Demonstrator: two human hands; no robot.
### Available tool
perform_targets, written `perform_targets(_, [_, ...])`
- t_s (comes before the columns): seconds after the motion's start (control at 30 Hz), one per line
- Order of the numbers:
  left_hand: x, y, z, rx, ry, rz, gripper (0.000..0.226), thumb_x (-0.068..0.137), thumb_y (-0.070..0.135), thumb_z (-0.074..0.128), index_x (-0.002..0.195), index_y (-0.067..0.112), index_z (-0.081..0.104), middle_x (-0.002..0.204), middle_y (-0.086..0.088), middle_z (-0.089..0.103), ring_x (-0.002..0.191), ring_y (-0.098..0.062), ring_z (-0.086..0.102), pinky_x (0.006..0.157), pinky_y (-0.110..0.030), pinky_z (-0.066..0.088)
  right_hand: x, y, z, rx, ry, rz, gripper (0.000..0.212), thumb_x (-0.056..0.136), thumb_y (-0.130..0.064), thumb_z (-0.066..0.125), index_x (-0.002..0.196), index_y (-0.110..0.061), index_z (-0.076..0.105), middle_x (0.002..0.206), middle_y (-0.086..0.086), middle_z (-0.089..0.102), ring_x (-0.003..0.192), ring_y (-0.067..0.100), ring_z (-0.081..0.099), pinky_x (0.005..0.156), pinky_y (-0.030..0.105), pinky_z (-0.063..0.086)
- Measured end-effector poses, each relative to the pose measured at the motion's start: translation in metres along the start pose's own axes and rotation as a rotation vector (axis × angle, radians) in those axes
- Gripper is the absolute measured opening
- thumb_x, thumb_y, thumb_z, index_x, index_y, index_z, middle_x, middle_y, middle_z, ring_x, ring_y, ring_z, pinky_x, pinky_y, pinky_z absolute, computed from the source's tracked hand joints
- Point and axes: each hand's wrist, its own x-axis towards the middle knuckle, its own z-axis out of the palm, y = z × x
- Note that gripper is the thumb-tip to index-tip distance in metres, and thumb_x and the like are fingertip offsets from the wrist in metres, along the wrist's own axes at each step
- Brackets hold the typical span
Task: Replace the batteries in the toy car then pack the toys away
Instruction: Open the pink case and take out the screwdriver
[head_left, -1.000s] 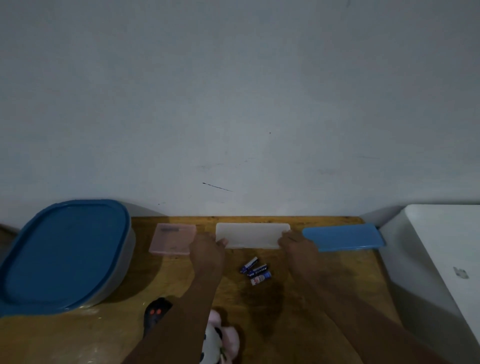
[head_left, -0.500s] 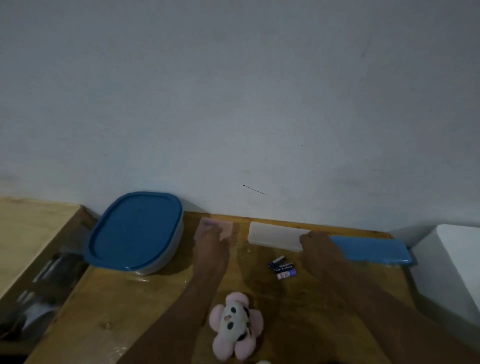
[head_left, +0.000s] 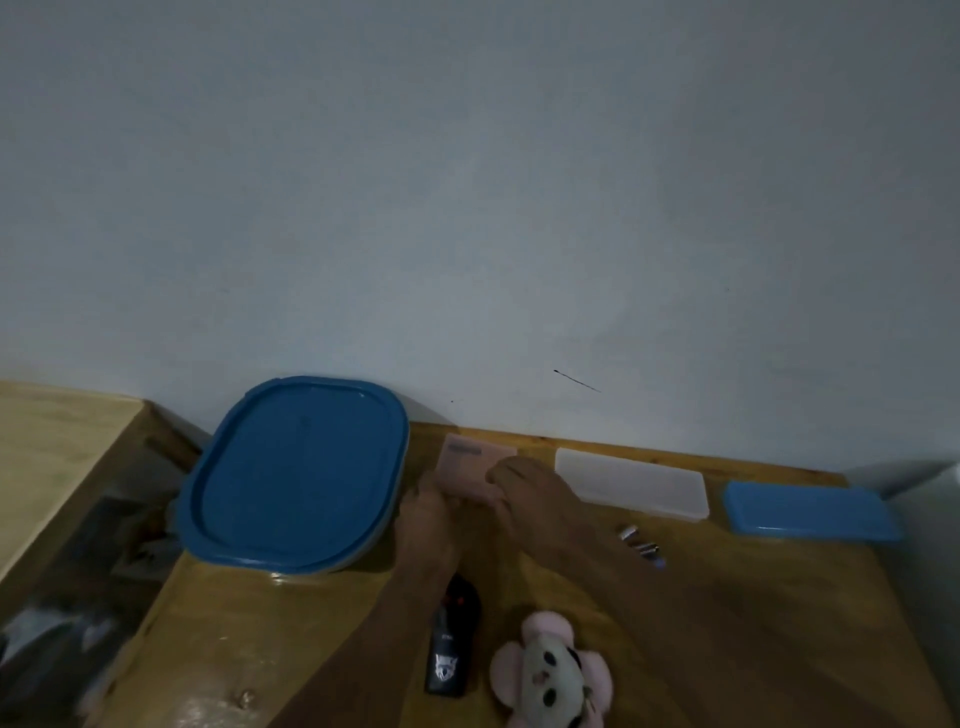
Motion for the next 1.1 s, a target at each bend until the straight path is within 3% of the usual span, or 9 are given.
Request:
perform_targets(0.1, [0.005,-0.003,0.0,0.0,-0.006,0.032,0.013,0.098,0.01,0.046,0.107,0.01,0.055,0.102,-0.003,0.062,0.087,-0.014,0.056,0.061,-0.008,0.039,0.008,0.001,0.011,-0.039,-0.006,0.011,0.028,0.096,-0.017,0.05,0.122,-0.013,0.055,0.126,0.008,0.057,0.113,0.025,0.052,0.091,0.032,0.043])
perform_targets(0.23, [0.008,-0.011,0.006,-0.068,-0.003,0.071,0.015,0.095,0.012,0.053,0.109,0.011,0.059,0.1,-0.002,0.065,0.092,-0.018,0.061,0.076,-0.024,0.044,0.006,0.005,0.018,-0.175,-0.035,0.028,0.025,0.091,-0.019,0.058,0.114,-0.011,0.058,0.113,0.011,0.061,0.1,0.028,0.058,0.077,0.036,0.05])
perform_targets(0.37, [-0.001,-0.01,0.006,-0.197,0.006,0.095,0.015,0.097,0.017,0.053,0.104,0.015,0.066,0.092,0.004,0.067,0.076,-0.004,0.056,0.059,-0.014,0.038,0.008,0.0,0.019,-0.434,-0.117,-0.027,0.032,0.071,-0.018,0.077,0.097,-0.005,0.066,0.085,0.014,0.065,0.07,0.027,0.062,0.054,0.033,0.053])
perform_targets(0.53, [0.003,-0.009,0.002,-0.363,-0.055,0.059,0.016,0.096,0.015,0.055,0.092,0.02,0.07,0.083,0.007,0.07,0.065,0.01,0.06,0.053,-0.006,0.04,0.019,-0.006,0.02,-0.607,-0.142,-0.063,0.035,0.074,-0.017,0.075,0.1,0.002,0.064,0.084,0.02,0.063,0.064,0.031,0.06,0.046,0.037,0.053])
perform_targets(0.63, [0.005,-0.008,-0.001,-0.381,-0.08,0.016,0.016,0.095,0.014,0.056,0.094,0.013,0.072,0.084,0.003,0.071,0.07,0.005,0.059,0.056,-0.007,0.041,0.025,-0.012,0.017,-0.674,-0.188,-0.085,0.033,0.075,-0.019,0.075,0.099,0.001,0.066,0.078,0.017,0.065,0.059,0.027,0.059,0.042,0.032,0.047])
perform_targets(0.83, [0.009,-0.01,0.0,-0.39,-0.102,0.012,0.019,0.096,0.011,0.052,0.089,0.009,0.069,0.074,0.007,0.066,0.067,-0.002,0.059,0.055,-0.008,0.04,0.033,-0.026,0.007,-0.905,-0.298,-0.288,0.028,0.084,-0.014,0.067,0.107,0.002,0.064,0.088,0.016,0.068,0.072,0.026,0.066,0.052,0.032,0.051])
perform_targets(0.93, [0.009,-0.01,0.001,-0.422,-0.086,0.013,0.021,0.095,0.009,0.052,0.082,0.009,0.069,0.072,0.003,0.067,0.065,-0.009,0.061,0.054,-0.01,0.043,0.034,-0.027,0.01,-0.932,-0.306,-0.361,0.02,0.079,-0.016,0.072,0.096,-0.005,0.07,0.08,0.009,0.071,0.067,0.022,0.067,0.054,0.029,0.054])
perform_targets(1.03, [0.007,-0.007,0.0,-0.401,-0.075,0.014,0.021,0.095,0.011,0.052,0.083,0.014,0.068,0.075,0.004,0.066,0.068,-0.006,0.06,0.056,-0.013,0.042,0.037,-0.024,0.002,-0.875,-0.201,-0.334,0.025,0.058,-0.026,0.087,0.073,-0.01,0.075,0.061,0.004,0.068,0.05,0.017,0.062,0.039,0.024,0.045])
perform_targets(1.1, [0.005,-0.006,-0.002,-0.37,-0.09,0.024,0.02,0.096,0.012,0.052,0.083,0.015,0.067,0.077,0.004,0.065,0.071,-0.007,0.058,0.059,-0.018,0.039,0.038,-0.021,-0.002,-0.793,-0.169,-0.312,0.029,0.049,-0.025,0.09,0.07,-0.011,0.075,0.059,0.005,0.067,0.046,0.018,0.061,0.035,0.022,0.041])
